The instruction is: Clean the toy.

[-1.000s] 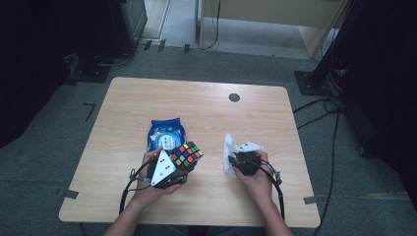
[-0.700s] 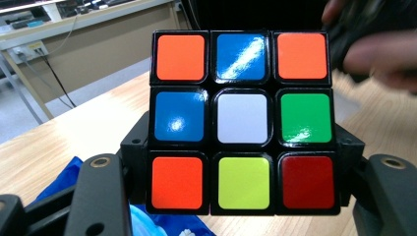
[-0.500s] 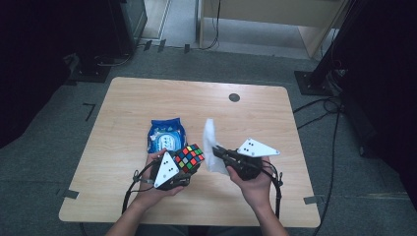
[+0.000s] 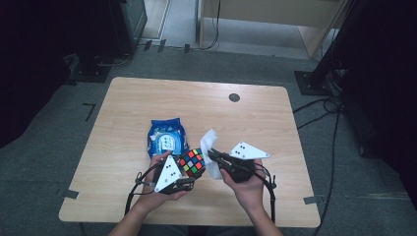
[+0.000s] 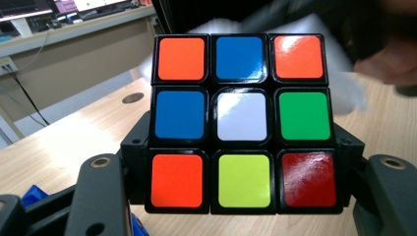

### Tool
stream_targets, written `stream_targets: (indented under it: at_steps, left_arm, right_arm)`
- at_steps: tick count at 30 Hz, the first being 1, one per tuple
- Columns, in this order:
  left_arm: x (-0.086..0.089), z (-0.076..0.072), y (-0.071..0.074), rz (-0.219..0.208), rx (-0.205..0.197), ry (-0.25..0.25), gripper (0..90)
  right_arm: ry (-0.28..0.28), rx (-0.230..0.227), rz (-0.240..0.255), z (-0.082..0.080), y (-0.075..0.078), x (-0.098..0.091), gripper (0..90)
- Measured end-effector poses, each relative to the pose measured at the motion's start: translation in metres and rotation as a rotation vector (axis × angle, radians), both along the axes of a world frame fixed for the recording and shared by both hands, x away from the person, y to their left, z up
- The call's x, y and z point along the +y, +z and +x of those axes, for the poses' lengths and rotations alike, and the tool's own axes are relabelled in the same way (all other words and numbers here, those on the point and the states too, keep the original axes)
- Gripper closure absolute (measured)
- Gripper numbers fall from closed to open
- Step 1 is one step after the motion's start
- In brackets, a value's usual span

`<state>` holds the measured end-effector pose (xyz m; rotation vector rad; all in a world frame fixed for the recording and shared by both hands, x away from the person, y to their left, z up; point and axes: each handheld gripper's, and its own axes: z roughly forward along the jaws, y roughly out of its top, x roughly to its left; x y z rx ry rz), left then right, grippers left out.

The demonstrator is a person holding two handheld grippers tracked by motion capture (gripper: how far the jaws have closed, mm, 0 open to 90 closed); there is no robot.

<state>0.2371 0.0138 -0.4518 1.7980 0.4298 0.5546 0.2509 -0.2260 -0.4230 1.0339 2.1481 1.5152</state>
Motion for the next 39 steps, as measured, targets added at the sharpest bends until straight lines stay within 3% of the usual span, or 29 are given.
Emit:
stream_targets:
  at_steps: [2,4,8,12,15,18,20,21,23,25,29,32,33,34,39]
  left_arm:
    - [0.003,0.001,0.003,-0.014,-0.004,0.001,34.2]
    - [0.006,0.002,0.003,-0.012,-0.003,0.013,34.1]
    - [0.008,0.006,0.000,-0.005,0.013,0.023,34.1]
    - [0.004,0.005,-0.003,0.009,0.018,0.009,34.1]
    - [-0.001,0.002,-0.003,0.016,0.012,-0.003,34.1]
    - [-0.003,-0.001,-0.001,0.017,0.001,-0.013,34.1]
    - [-0.003,-0.002,0.000,0.021,-0.002,-0.008,34.1]
    - [-0.003,-0.002,-0.001,0.023,-0.001,-0.006,34.1]
    - [-0.002,-0.001,-0.001,0.018,0.005,-0.009,34.1]
    - [-0.002,0.000,-0.002,0.016,0.010,-0.008,34.1]
    - [0.000,0.000,0.000,0.001,0.006,-0.008,34.2]
    - [0.004,0.003,0.001,0.001,0.008,0.002,34.2]
    - [0.004,0.003,0.001,0.001,0.008,0.002,34.2]
    - [0.006,0.004,0.001,-0.004,0.016,0.013,34.1]
    - [0.009,0.007,0.000,-0.008,0.023,0.022,34.1]
  right_arm:
    - [-0.031,0.037,-0.044,0.006,-0.009,-0.003,87.7]
    - [-0.053,0.058,-0.037,0.009,-0.013,-0.007,87.8]
    - [-0.058,0.015,0.012,0.001,0.005,-0.008,87.8]
    - [0.020,-0.074,0.095,-0.019,0.035,-0.001,87.8]
    - [0.082,-0.108,0.137,-0.029,0.044,0.007,87.7]
    - [0.101,-0.088,0.114,-0.028,0.037,0.015,87.7]
    - [0.094,-0.051,0.128,-0.023,0.028,0.014,87.7]
    - [0.085,-0.030,0.152,-0.020,0.022,0.012,87.7]
    - [0.051,0.001,0.140,-0.013,0.015,0.009,87.7]
    - [0.020,0.010,0.100,-0.008,0.008,0.005,87.6]
    - [-0.065,0.046,-0.042,0.010,-0.015,-0.006,87.5]
    - [-0.134,0.108,-0.058,0.023,-0.033,-0.024,87.4]
    - [-0.134,0.108,-0.058,0.023,-0.033,-0.024,87.4]
    - [-0.184,0.131,-0.064,0.029,-0.041,-0.037,87.4]
    - [-0.276,0.125,-0.082,0.034,-0.045,-0.059,87.4]
